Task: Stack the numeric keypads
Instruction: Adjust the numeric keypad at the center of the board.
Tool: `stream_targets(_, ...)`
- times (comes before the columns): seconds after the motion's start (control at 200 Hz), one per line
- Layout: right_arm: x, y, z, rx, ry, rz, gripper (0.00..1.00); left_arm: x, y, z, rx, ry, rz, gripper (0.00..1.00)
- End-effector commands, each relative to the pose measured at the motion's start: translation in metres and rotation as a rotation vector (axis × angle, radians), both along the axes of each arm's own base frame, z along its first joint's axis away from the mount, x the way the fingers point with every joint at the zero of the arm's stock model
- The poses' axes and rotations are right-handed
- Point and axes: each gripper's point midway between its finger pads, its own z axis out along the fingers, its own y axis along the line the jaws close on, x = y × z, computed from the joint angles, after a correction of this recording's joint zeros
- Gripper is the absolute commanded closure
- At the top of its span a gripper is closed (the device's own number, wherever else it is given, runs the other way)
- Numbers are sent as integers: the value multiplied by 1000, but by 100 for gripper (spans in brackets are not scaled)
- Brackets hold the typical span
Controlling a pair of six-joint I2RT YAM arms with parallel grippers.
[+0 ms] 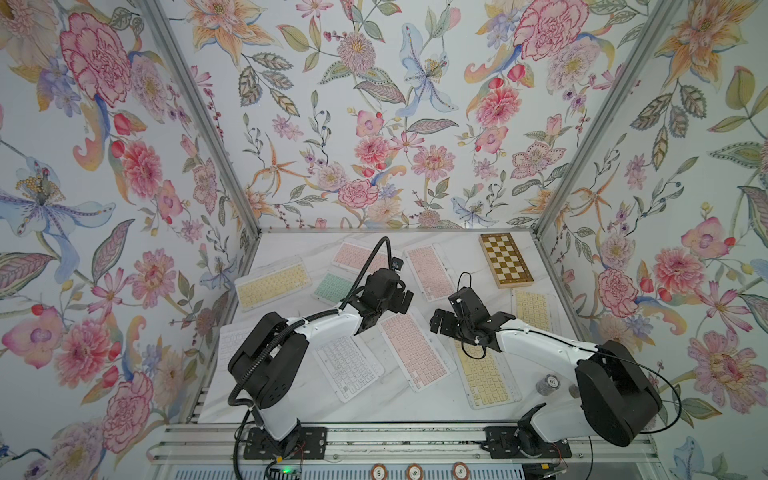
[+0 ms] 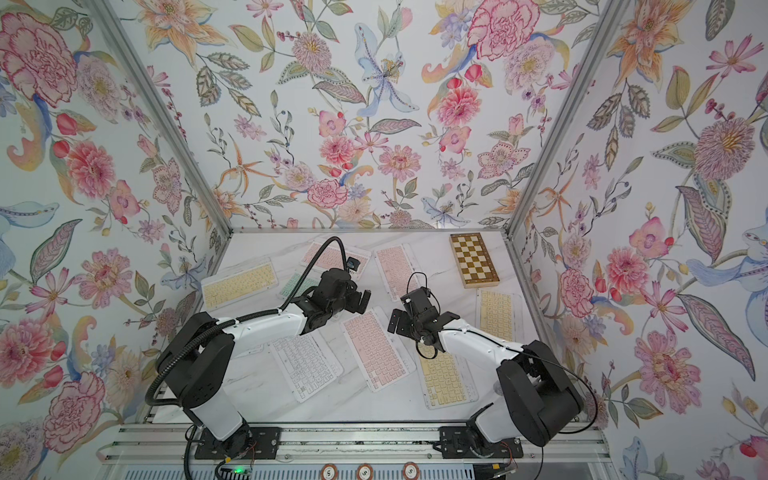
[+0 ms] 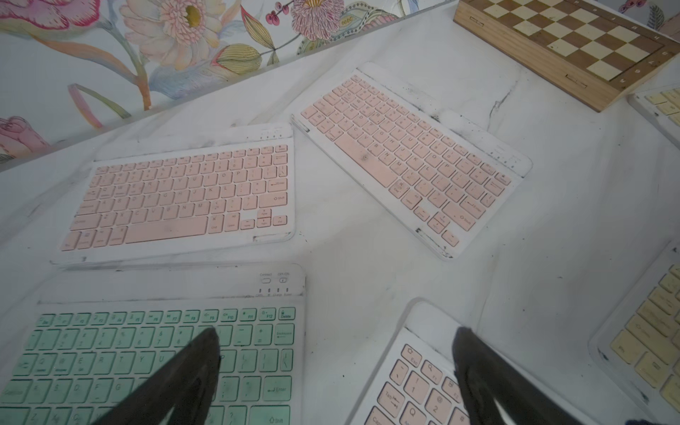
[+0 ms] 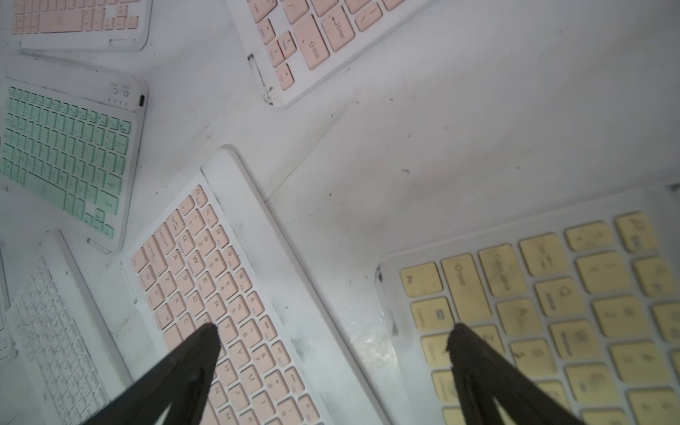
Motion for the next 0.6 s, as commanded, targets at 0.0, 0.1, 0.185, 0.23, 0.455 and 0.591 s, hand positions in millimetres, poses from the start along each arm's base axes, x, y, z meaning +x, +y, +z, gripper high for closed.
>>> stream_targets(0.0,-24,-4,-7,-1,56,-66,1,3,-16,-3,-137,96,-57,1)
stream_targets(0.1,-40,1,-14,9,93,-83,1,5,-24,-12,-182,150,-84,1)
stream_targets(0.185,-52,-1,-23,-13,138,-113,1,5,-30,-17,-210,174,-99,1)
stream_targets(0.23,-58,-2,-26,-20,153,-126,1,6,-30,-20,-224,185,-96,1)
stream_targets(0.455,-84,-3,-35,-3,196,-182,1,5,-37,-27,-280,228,-126,1)
stream_targets(0.591,-96,2,-37,7,221,-193,1,5,-38,-37,-274,251,-129,1)
